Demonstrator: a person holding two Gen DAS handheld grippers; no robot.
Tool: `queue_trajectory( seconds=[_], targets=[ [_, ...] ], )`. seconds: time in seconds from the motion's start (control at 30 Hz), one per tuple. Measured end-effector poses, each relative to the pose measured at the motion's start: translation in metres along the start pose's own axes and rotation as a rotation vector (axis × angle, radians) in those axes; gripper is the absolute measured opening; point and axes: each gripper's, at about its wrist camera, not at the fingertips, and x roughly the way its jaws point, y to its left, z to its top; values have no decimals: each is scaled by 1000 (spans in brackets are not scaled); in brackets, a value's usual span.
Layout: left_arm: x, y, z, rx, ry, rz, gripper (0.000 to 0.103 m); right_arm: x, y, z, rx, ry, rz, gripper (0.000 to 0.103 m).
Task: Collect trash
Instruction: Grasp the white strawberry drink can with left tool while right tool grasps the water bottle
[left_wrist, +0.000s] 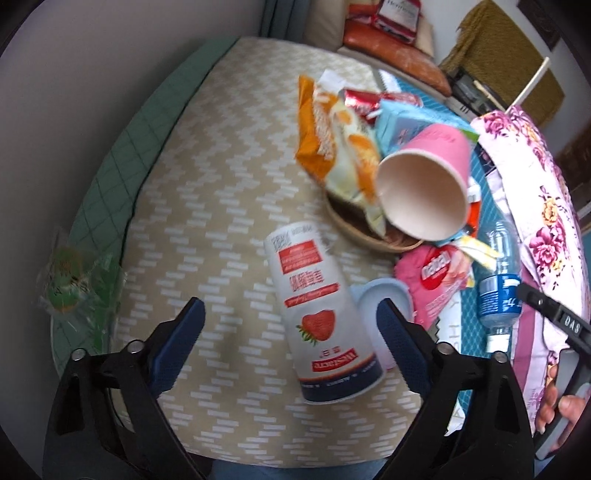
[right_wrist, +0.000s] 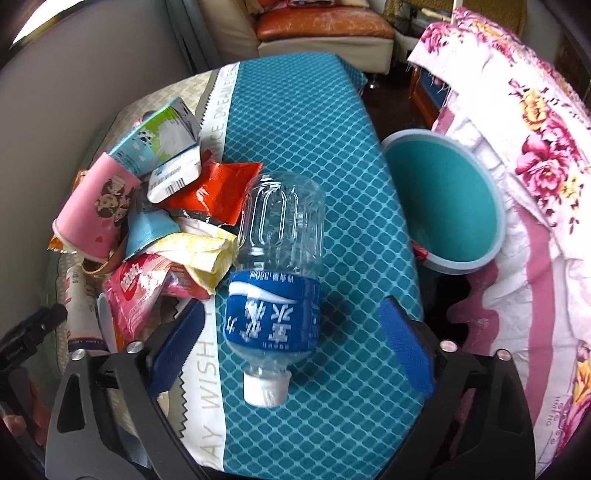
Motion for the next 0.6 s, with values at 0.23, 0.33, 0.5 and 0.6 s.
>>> queue_trajectory(
  seconds=[0.23,0.33,0.5,0.6],
  targets=[
    [19,-13,4,53,27,-7,78,22,-3,11,34,69,86,61],
    [28,-24,1,100,66,-35,57,21,1,9,14,75,91,60],
    [37,-27,-2,129,74,-37,56,24,4,12,4,82,86,60],
    [41,-32,4,143,75,-18,57,28,7,15,-3,88,80,61]
  ],
)
